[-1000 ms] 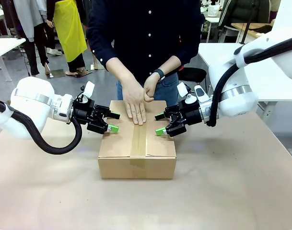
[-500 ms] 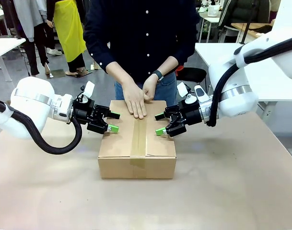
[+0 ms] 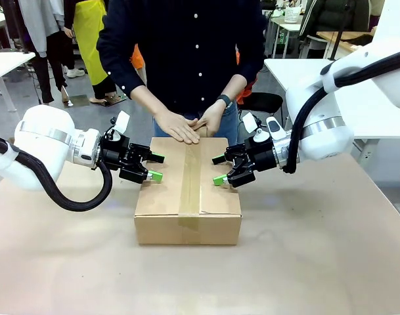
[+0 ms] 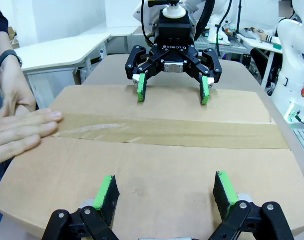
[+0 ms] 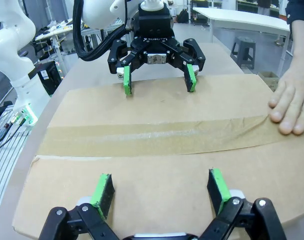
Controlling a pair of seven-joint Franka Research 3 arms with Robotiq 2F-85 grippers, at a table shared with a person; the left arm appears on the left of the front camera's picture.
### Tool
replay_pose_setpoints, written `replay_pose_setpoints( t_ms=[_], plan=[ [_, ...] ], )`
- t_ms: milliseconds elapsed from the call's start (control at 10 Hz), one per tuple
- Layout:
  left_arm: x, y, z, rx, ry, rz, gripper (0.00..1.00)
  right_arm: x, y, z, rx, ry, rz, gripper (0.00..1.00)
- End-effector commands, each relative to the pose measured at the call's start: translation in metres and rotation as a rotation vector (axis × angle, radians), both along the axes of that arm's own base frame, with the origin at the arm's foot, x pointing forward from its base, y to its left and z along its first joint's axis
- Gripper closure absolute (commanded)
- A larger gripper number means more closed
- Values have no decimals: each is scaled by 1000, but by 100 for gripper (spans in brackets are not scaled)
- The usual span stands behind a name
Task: Pack the gift set into the box.
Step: Press and hold the closed box until the human finishes sealing it.
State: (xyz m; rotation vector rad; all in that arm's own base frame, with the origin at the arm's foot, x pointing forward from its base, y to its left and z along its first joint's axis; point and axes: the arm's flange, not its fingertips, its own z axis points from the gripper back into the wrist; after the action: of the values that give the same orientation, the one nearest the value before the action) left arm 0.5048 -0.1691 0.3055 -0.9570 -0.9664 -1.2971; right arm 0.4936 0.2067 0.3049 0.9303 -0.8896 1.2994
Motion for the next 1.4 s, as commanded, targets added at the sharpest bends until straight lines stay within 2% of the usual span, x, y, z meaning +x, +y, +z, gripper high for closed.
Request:
replay_pose_setpoints(
  t_ms=[0, 900, 1100, 1300],
  plan=[
    [-3, 0, -3, 1, -14, -8, 0, -1, -1, -1, -4, -15, 3, 0],
    [0, 0, 0, -1, 0, -1, 0, 0, 0, 0, 0, 0, 0, 0],
    [-50, 46, 69, -101, -122, 68, 0, -40, -46, 78, 148, -139, -79, 0],
    [-97, 106, 109, -251, -209, 57, 0, -87, -102, 126, 339, -202, -118, 0]
  ],
)
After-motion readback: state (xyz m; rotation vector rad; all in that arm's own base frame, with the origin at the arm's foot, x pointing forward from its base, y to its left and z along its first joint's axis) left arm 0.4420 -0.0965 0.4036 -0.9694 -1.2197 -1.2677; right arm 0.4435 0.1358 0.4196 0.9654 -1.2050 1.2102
